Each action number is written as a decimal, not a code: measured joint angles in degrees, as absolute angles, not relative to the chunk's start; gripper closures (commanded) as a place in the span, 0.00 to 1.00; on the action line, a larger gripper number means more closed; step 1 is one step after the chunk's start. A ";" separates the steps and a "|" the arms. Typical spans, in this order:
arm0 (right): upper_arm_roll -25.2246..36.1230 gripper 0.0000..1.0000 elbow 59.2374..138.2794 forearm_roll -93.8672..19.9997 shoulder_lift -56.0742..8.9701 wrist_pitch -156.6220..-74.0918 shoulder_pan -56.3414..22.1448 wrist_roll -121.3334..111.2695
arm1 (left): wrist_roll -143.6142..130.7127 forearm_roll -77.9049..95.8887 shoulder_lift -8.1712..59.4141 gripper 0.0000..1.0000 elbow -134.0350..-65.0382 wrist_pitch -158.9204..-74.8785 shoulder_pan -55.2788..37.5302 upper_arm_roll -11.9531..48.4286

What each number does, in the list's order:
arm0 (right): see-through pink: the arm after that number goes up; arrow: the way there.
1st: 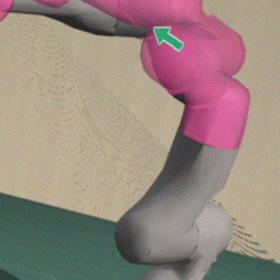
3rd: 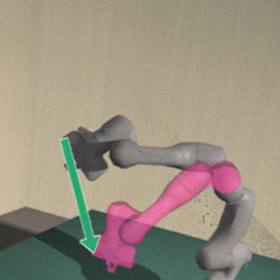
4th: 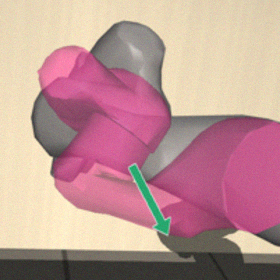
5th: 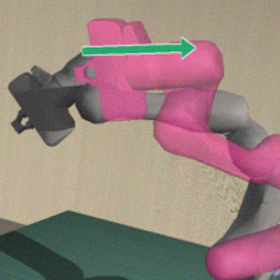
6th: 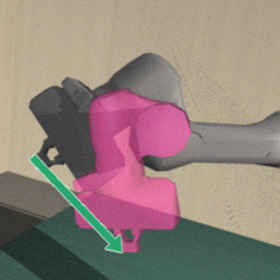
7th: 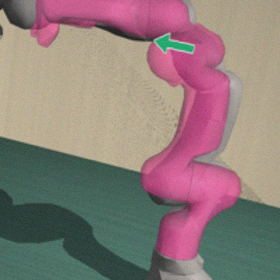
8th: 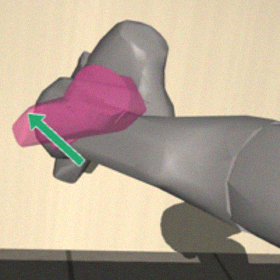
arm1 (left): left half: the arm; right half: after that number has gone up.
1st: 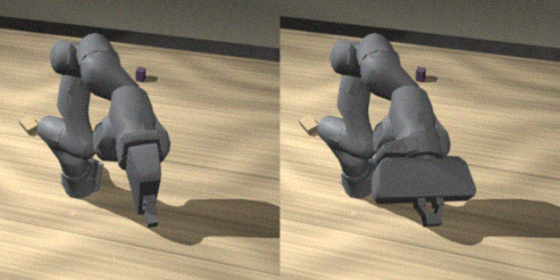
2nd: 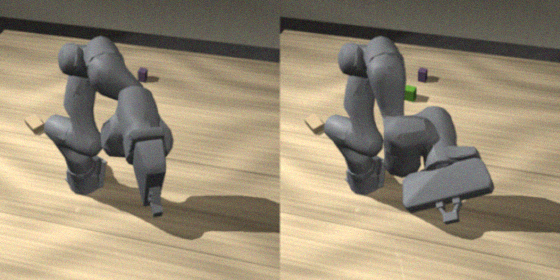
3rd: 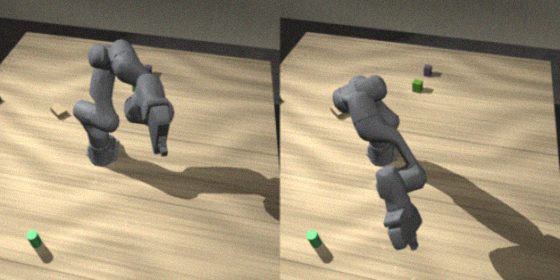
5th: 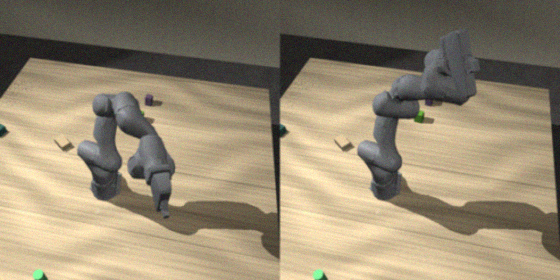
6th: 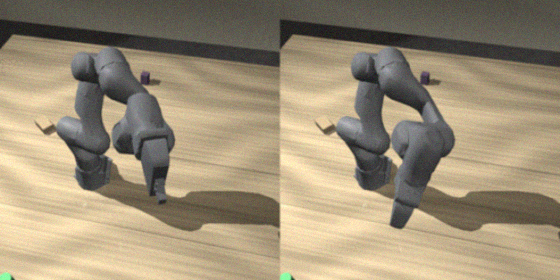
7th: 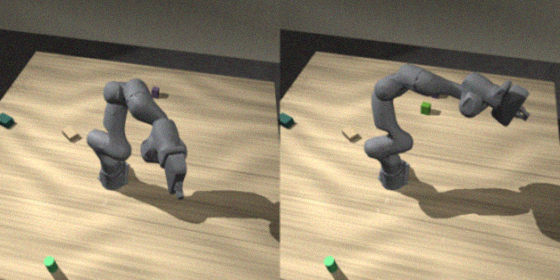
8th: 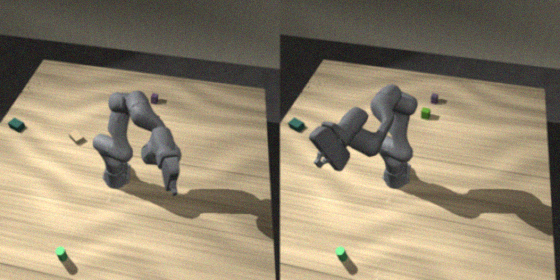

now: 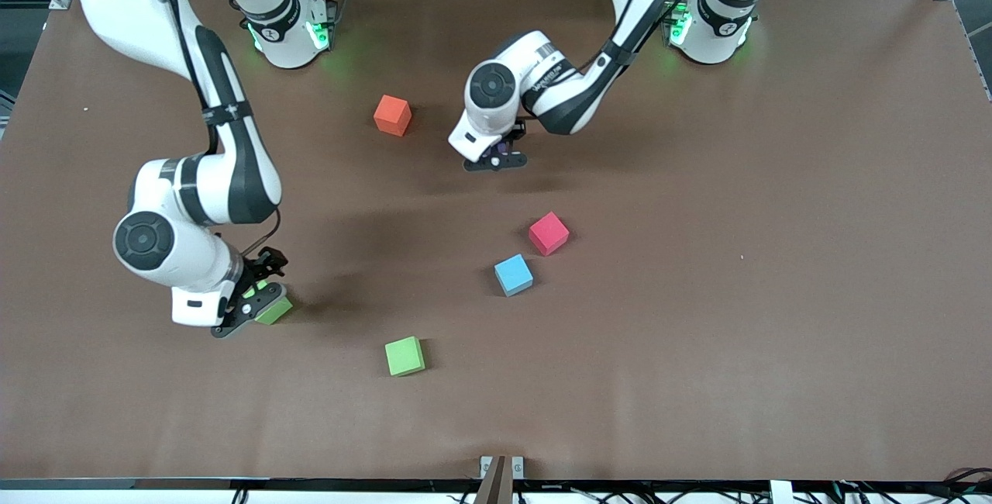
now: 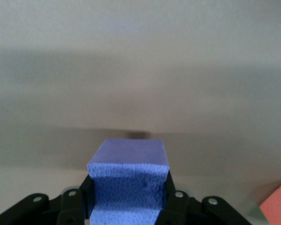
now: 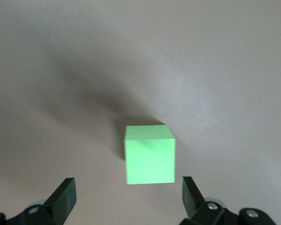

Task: Arrange blocks into number 1
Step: 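Place the purple cube below the pink cubes while the right gripper lifts green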

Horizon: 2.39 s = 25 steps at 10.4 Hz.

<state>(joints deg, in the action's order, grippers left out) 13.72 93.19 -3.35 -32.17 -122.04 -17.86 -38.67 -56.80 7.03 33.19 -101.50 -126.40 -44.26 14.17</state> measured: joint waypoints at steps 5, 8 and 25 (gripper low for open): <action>13.04 0.00 92.87 -10.00 -38.33 -129.43 -14.89 -45.89 | -58.08 2.25 33.21 1.00 -104.07 -127.00 -43.92 15.15; 12.74 0.00 92.85 -10.07 -39.12 -131.04 -15.18 -45.89 | -58.08 2.14 33.21 1.00 -104.96 -128.33 -43.77 15.15; 12.35 1.00 96.99 -14.50 -36.70 -130.80 -22.51 -29.00 | -26.06 1.16 23.84 0.00 -101.99 -129.66 -24.45 11.02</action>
